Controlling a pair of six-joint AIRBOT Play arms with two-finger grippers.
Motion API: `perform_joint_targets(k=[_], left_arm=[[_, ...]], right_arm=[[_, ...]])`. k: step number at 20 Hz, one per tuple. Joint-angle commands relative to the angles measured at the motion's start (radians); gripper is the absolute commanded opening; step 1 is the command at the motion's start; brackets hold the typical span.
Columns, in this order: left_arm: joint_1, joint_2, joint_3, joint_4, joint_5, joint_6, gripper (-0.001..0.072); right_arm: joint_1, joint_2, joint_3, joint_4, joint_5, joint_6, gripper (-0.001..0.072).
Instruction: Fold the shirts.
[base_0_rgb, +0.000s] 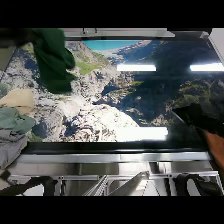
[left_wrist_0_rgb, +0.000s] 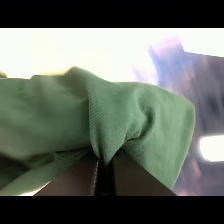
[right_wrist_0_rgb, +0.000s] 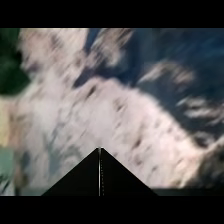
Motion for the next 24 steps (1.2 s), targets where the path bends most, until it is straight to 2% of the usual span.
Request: perform_joint_targets(k=[1,2,6,8,10,11,12,13,14,16,18,19,20,21,22,23,24], left_arm=[[-0.235,0.230,-0.322,0.065,0.006,-0.090,0.0005],[-0.305,0.278,-0.417,0.065,0.048,-0.119,0.0005],[-0.562,0.373,-0.720,0.061,0.257,-0.222,0.0006],[-0.673,0.352,-0.789,0.045,0.409,-0.242,0.0006],[-0.779,0.278,-0.804,-0.043,0.587,-0.254,0.0017],[-0.815,0.234,-0.784,-0.045,0.603,-0.254,0.0132],[-0.832,0.193,-0.749,-0.045,0.569,-0.254,0.0418],[-0.831,0.160,-0.697,-0.039,0.476,-0.254,0.0719],[-0.808,0.147,-0.647,-0.039,0.352,-0.238,0.0720],[-0.734,0.182,-0.587,-0.028,0.151,-0.131,0.0720],[-0.594,0.310,-0.583,0.117,0.054,-0.125,0.0720],[-0.496,0.384,-0.593,0.187,0.034,-0.132,0.0720],[-0.363,0.458,-0.616,0.237,0.029,-0.130,0.0649],[-0.212,0.503,-0.644,0.248,0.027,-0.102,0.0563],[-0.024,0.513,-0.675,0.208,0.024,-0.056,0.0558],[0.159,0.486,-0.703,0.095,0.032,0.015,0.0559],[0.343,0.424,-0.734,-0.114,0.046,0.101,0.0563]], right_arm=[[-0.075,-0.051,0.019,-0.068,-0.121,-0.128,0.0027],[-0.074,-0.089,0.034,-0.073,-0.117,-0.154,0.0027],[-0.074,-0.257,0.111,-0.121,-0.050,-0.154,0.0026],[-0.074,-0.312,0.161,-0.189,-0.004,-0.146,0.0025],[-0.074,-0.329,0.210,-0.335,0.026,-0.068,0.0025],[-0.074,-0.328,0.232,-0.410,0.042,-0.027,0.0025],[-0.074,-0.328,0.251,-0.468,0.059,-0.003,0.0025],[-0.068,-0.328,0.262,-0.522,0.071,0.010,0.0025],[-0.049,-0.328,0.263,-0.573,0.083,0.018,0.0025],[-0.011,-0.335,0.263,-0.602,0.100,0.034,0.0026],[0.005,-0.337,0.262,-0.485,0.091,0.034,0.0030],[0.006,-0.337,0.262,-0.424,0.088,0.028,0.0068],[0.007,-0.339,0.262,-0.362,0.089,0.010,0.0263],[0.008,-0.341,0.262,-0.317,0.093,-0.008,0.0375],[0.016,-0.344,0.261,-0.285,0.092,-0.024,0.0371],[0.032,-0.349,0.261,-0.267,0.093,-0.037,0.0373],[0.053,-0.354,0.261,-0.258,0.093,-0.054,0.0401]])
